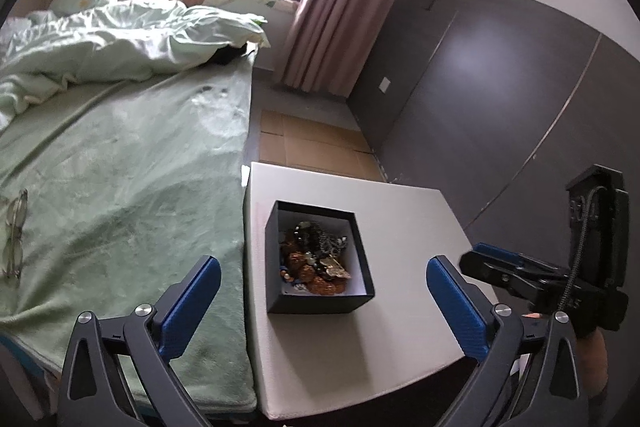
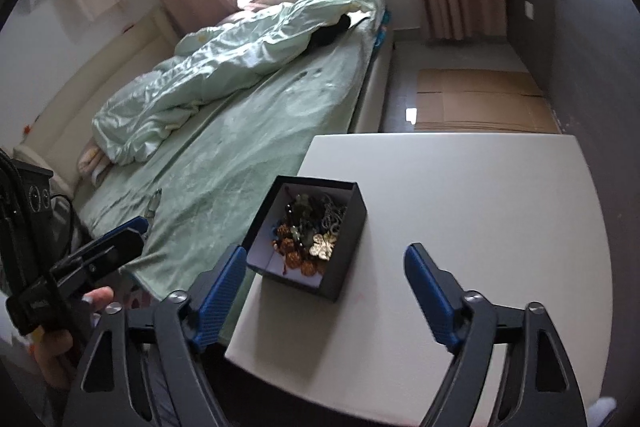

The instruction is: Organize jewelry

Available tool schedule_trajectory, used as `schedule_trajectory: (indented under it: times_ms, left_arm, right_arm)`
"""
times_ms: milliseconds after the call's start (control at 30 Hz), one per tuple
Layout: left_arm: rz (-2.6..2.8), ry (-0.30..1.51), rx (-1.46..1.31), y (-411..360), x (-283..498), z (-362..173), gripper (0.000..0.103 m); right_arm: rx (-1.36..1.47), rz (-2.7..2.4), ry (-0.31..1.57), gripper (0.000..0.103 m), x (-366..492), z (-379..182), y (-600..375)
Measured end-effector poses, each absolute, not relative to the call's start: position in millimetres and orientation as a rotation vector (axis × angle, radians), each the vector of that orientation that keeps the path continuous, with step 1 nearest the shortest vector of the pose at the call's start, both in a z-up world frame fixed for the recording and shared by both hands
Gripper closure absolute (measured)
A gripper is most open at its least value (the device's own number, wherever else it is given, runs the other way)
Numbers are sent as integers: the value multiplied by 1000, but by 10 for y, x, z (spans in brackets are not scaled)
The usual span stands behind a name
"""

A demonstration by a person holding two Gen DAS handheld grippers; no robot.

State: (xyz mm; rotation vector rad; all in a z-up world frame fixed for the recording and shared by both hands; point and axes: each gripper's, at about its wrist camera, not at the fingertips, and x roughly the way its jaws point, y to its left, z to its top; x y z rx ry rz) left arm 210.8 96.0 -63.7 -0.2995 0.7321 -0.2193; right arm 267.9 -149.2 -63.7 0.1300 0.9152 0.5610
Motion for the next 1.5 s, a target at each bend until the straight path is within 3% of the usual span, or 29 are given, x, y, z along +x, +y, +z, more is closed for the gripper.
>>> schedule_trajectory:
  times_ms: [233, 967, 1500]
  left_arm:
    - [-216, 681, -221, 715, 1849, -388, 0]
    - [-171, 596, -162, 304, 645, 50, 0]
    - [-177, 556, -123, 176, 222, 208, 0]
  right_arm:
    - [170, 476, 850, 0, 2341, -475, -1800]
    - [164, 511, 716, 0, 1213, -3, -2281]
    - [140, 487, 640, 0, 725, 193, -2453]
